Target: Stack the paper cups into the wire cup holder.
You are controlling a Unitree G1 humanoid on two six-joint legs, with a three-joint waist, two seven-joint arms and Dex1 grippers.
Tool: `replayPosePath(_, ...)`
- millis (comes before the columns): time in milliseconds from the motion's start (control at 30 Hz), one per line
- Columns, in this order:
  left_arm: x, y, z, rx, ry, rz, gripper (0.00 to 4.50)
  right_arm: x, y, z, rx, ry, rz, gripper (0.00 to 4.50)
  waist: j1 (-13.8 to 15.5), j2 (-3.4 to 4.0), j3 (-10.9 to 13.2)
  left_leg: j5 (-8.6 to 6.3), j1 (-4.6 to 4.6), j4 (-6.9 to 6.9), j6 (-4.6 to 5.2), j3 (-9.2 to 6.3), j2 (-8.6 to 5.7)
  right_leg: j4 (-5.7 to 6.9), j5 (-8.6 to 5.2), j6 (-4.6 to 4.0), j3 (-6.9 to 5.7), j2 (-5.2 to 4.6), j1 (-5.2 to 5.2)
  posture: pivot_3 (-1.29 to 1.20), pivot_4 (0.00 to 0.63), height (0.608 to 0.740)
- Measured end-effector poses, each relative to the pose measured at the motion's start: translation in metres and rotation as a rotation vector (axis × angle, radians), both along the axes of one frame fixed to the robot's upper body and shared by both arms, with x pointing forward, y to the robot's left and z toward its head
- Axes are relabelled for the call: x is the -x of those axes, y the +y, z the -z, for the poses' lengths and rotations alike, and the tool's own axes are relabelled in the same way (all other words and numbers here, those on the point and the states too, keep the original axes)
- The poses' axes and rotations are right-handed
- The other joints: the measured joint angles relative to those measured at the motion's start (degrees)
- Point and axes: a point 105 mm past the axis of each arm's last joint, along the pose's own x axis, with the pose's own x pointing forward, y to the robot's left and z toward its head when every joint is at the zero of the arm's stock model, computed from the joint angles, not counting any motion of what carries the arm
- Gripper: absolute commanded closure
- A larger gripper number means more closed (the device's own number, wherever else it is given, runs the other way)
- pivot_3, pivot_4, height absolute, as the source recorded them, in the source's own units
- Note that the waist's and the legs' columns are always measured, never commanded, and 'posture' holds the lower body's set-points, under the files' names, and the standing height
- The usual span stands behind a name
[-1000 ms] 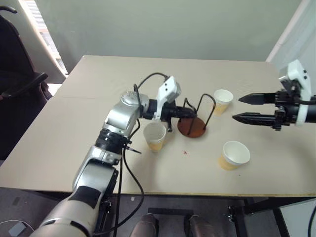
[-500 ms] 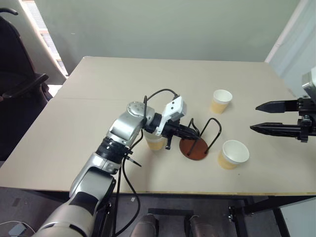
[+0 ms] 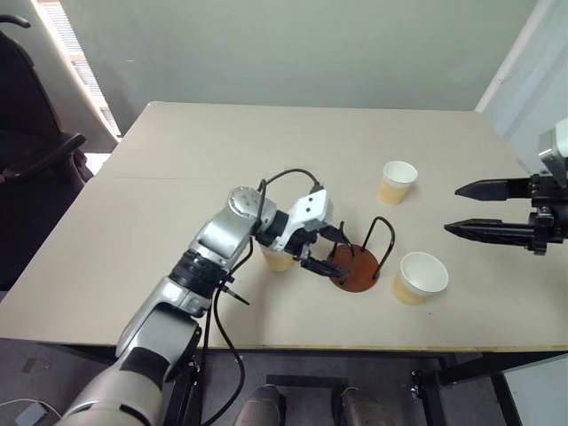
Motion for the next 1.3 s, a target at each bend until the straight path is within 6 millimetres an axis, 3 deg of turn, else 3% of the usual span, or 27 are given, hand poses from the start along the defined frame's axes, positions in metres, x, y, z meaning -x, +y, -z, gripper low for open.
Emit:
replayPosePath(200, 0.0, 0.019, -0.019, -0.014, -0.067, -0.025, 0.26, -0.007, 0.005, 0.0, 0.007, -0.008, -0.031, 0.76, -0.26, 0.01, 0.0, -0.03, 0.06, -0.01, 0.05, 0.09, 0.0, 0.01, 0.0, 0.03, 0.12, 0.02, -0.01, 0.0, 0.15, 0.74)
replayPosePath(333, 0.002, 0.032, -0.038, 0.032, -0.067, -0.054, 0.26, -0.023, 0.008, -0.001, 0.005, -0.037, -0.05, 0.76, -0.44, 0.01, 0.0, -0.03, 0.1, 0.01, 0.12, 0.17, 0.0, 0.01, 0.04, 0.09, 0.26, 0.03, 0.0, 0.0, 0.15, 0.74)
replayPosePath(467, 0.006, 0.041, -0.066, 0.148, -0.01, -0.094, 0.26, -0.053, 0.016, -0.002, 0.064, -0.11, -0.072, 0.76, -0.84, 0.01, 0.0, -0.04, 0.13, 0.05, 0.23, 0.27, 0.03, 0.02, 0.19, 0.12, 0.37, 0.02, -0.06, 0.0, 0.15, 0.74)
replayPosePath(633, 0.012, 0.073, -0.091, 0.205, -0.002, -0.163, 0.26, -0.102, 0.028, 0.008, 0.232, -0.196, -0.083, 0.76, -1.96, 0.06, -0.03, -0.02, 0.19, -0.03, 0.29, 0.29, 0.06, 0.09, 0.33, -0.03, 0.46, 0.1, -0.21, 0.0, 0.15, 0.74)
replayPosePath(867, 0.024, 0.094, -0.087, 0.211, 0.036, -0.195, 0.26, -0.156, 0.04, 0.038, 0.455, -0.206, -0.104, 0.76, -2.08, 0.11, -0.03, 0.02, 0.03, -0.14, 0.22, 0.27, 0.09, 0.1, 0.4, -0.18, 0.44, 0.08, -0.47, 0.0, 0.15, 0.74)
replayPosePath(1067, 0.025, 0.111, -0.09, 0.227, 0.023, -0.252, 0.26, -0.18, 0.047, 0.048, 0.56, -0.216, -0.097, 0.76, -1.94, 0.12, -0.02, 0.0, 0.0, -0.28, 0.12, 0.26, 0.09, 0.1, 0.31, -0.42, 0.42, 0.07, -0.55, 0.0, 0.15, 0.74)
replayPosePath(1300, 0.026, 0.113, -0.088, 0.225, 0.019, -0.273, 0.26, -0.195, 0.035, 0.063, 0.684, -0.202, -0.038, 0.76, -1.84, 0.13, -0.01, -0.04, -0.04, -0.36, 0.01, 0.24, 0.09, 0.09, 0.29, -0.54, 0.4, 0.06, -0.6, 0.0, 0.15, 0.74)
